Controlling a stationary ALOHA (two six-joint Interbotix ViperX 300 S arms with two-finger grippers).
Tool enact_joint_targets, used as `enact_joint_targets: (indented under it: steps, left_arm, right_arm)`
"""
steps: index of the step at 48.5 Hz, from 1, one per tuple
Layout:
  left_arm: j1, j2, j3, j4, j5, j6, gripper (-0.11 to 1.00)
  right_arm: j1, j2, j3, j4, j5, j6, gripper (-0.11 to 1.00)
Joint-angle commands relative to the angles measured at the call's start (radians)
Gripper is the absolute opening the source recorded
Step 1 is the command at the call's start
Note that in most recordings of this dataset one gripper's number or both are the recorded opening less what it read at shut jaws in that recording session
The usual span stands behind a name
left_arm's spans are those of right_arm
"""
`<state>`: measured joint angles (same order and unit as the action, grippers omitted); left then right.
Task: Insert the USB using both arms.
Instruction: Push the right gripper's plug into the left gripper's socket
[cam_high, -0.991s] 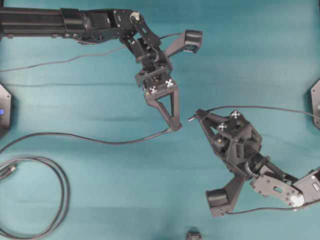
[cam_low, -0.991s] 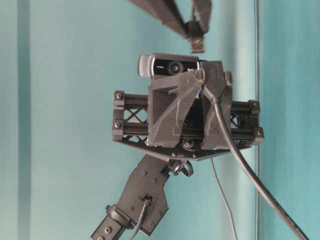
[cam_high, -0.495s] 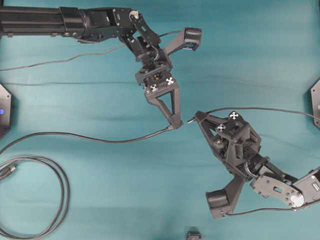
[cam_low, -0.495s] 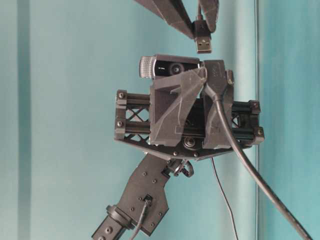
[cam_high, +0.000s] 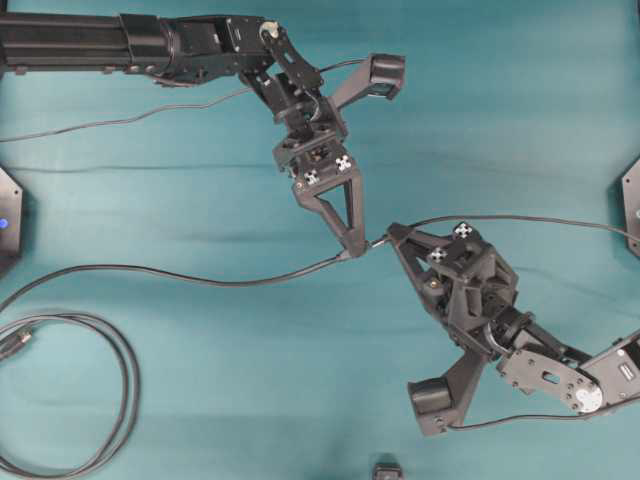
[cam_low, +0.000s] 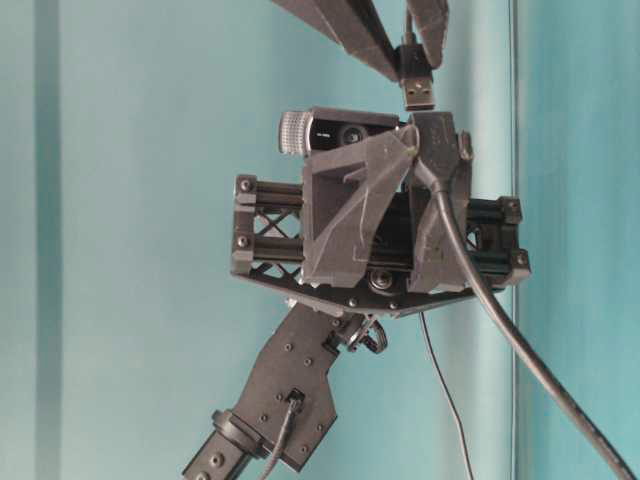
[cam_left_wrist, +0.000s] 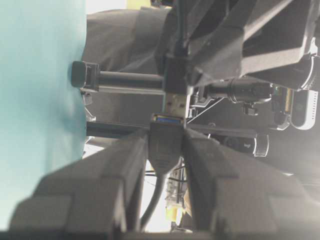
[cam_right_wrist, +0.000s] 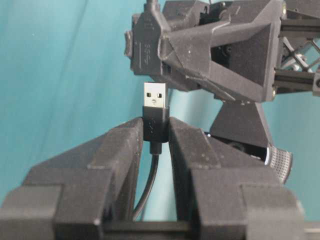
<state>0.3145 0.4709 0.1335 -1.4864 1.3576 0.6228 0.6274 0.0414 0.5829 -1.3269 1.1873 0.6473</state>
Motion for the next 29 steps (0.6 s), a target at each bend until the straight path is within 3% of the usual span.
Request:
enact_joint_targets:
  steps: [1, 29]
  left_arm:
    - [-0.005, -0.034, -0.021, -0.009, -0.005, -0.008, 0.29]
    - [-0.003, -0.034, -0.023, -0.009, -0.006, -0.008, 0.29]
  right_arm:
    - [-0.011, -0.009, -0.015, -0.005, -0.014, 0.002, 0.2]
    - [-0.012, 0.005, -0.028, -0.003, -0.021, 0.0, 0.2]
